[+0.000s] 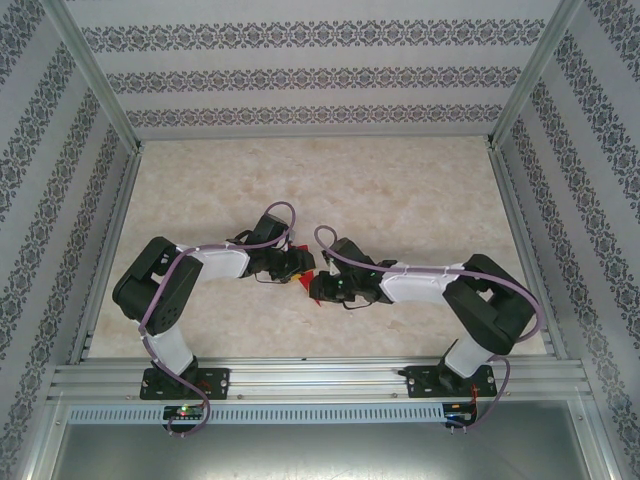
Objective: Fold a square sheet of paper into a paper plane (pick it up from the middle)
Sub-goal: Fold the wing for the fifth time at the center of the table.
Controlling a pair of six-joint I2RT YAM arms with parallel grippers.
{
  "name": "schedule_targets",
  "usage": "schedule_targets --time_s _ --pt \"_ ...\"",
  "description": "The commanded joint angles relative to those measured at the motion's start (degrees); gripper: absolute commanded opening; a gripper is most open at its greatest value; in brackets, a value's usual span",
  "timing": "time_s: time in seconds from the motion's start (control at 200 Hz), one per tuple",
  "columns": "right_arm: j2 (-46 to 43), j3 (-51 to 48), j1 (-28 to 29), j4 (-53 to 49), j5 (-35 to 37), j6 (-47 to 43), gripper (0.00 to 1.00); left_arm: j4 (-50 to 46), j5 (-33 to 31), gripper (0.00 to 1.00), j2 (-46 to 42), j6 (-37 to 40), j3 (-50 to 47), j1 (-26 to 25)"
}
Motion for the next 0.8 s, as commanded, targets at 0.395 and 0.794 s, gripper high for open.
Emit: schedule_targets --time_s 0.395,0.794 --pt "2.9 -6.3 -2.4 8.6 -4.3 6.3 0.03 -4.5 -1.9 0.44 2.0 1.3 0.0 -0.1" --pt "4.2 -9.4 -4.2 12.4 -7.1 10.2 0.12 -4.9 -2.1 0.43 2.2 1.5 0.2 -0.2"
